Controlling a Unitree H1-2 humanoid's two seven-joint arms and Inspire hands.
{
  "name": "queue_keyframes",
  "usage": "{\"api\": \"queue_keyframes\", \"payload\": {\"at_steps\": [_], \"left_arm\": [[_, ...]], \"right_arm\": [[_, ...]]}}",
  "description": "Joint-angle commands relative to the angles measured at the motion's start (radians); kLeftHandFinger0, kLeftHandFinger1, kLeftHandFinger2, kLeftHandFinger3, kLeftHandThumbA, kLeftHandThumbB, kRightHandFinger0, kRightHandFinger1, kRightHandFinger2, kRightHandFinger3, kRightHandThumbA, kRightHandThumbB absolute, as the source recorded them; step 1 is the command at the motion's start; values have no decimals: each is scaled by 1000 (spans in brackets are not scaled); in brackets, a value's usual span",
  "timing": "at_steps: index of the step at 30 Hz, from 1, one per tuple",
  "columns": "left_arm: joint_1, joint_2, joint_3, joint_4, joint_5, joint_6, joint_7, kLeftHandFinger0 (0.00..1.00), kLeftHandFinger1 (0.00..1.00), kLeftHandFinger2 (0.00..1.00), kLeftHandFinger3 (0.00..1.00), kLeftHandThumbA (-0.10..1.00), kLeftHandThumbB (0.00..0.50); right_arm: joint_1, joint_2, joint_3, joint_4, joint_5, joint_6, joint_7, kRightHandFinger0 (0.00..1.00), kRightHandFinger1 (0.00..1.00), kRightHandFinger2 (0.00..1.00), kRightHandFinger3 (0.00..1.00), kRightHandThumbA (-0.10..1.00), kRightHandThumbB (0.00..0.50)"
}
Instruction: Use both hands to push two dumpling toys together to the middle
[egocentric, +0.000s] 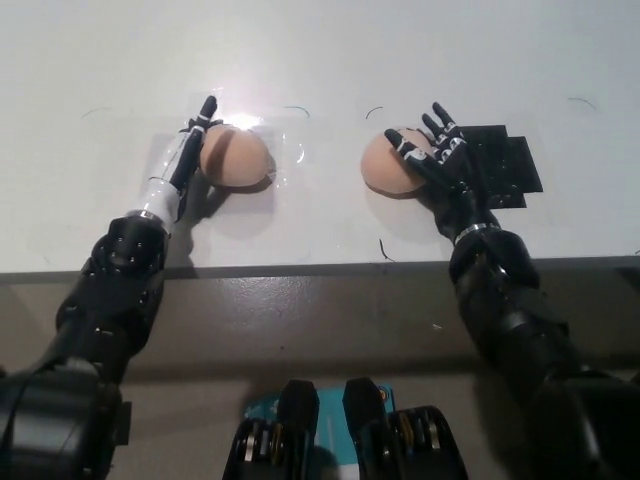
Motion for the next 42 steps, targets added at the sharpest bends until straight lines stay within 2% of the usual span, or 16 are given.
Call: {"api": "queue_keyframes", "payload": {"at_steps": [1, 3, 7, 14, 18, 19, 24, 27, 30, 32, 34, 37, 38, 39, 42], "left_arm": [[-70, -57, -30, -10, 37, -3, 29, 1000, 1000, 1000, 1000, 1000, 443], [-80, -69, -37, -6, 38, 0, 33, 1000, 1000, 1000, 1000, 1000, 441], [-96, -96, -42, -9, 37, 19, 28, 1000, 1000, 1000, 1000, 1000, 450], [-112, -144, -66, -6, 54, 9, 30, 1000, 1000, 1000, 1000, 1000, 428], [-116, -163, -76, -2, 59, -1, 28, 1000, 1000, 1000, 1000, 1000, 331], [-116, -167, -79, -2, 61, -2, 27, 1000, 1000, 1000, 1000, 1000, 347], [-110, -173, -91, -4, 71, -9, 32, 1000, 1000, 1000, 1000, 1000, 325], [-105, -162, -92, 3, 72, -15, 27, 1000, 1000, 1000, 1000, 1000, 324], [-103, -142, -76, 5, 55, -4, 12, 1000, 1000, 1000, 1000, 1000, 383], [-99, -133, -74, 3, 54, -13, 5, 1000, 1000, 1000, 1000, 1000, 379], [-97, -110, -88, -2, 74, -21, 11, 1000, 1000, 1000, 1000, 1000, 355], [-101, -57, -101, -28, 90, -44, 6, 1000, 1000, 1000, 1000, 1000, 314], [-102, -43, -98, -32, 85, -42, 0, 1000, 1000, 1000, 1000, 1000, 316], [-103, -17, -112, -55, 108, -34, 17, 1000, 1000, 1000, 1000, 1000, 371], [-108, 27, -111, -89, 108, -45, 10, 1000, 1000, 1000, 1000, 1000, 348]], "right_arm": [[-74, 9, 12, -27, -7, -59, -4, 1000, 1000, 1000, 1000, 1000, 120], [-77, 11, 11, -27, -6, -58, -9, 1000, 1000, 1000, 1000, 1000, 136], [-83, 13, 16, -28, -12, -61, -14, 1000, 1000, 1000, 1000, 1000, 137], [-93, 17, 11, -26, -4, -53, -10, 1000, 1000, 1000, 1000, 1000, 155], [-99, 19, 4, -27, 4, -49, -4, 1000, 1000, 1000, 1000, 1000, 134], [-99, 19, 3, -30, 7, -45, -4, 1000, 1000, 1000, 1000, 1000, 134], [-104, 20, 0, -30, 10, -44, -5, 1000, 1000, 1000, 1000, 1000, 136], [-104, 16, 5, -27, 2, -48, -7, 1000, 1000, 1000, 1000, 1000, 155], [-102, 11, 4, -29, 3, -46, -4, 1000, 1000, 1000, 1000, 1000, 151], [-97, 8, 10, -32, -5, -52, -8, 1000, 1000, 1000, 1000, 1000, 144], [-92, 4, 20, -39, -18, -64, -19, 1000, 1000, 1000, 1000, 1000, 127], [-77, -17, 58, -84, -71, -83, -44, 1000, 1000, 1000, 1000, 1000, 133], [-73, -23, 61, -98, -71, -83, -41, 1000, 1000, 1000, 1000, 1000, 132], [-69, -34, 60, -117, -68, -83, -38, 1000, 1000, 1000, 1000, 1000, 146], [-61, -63, 67, -158, -81, -83, -45, 1000, 1000, 1000, 1000, 1000, 165]]}}
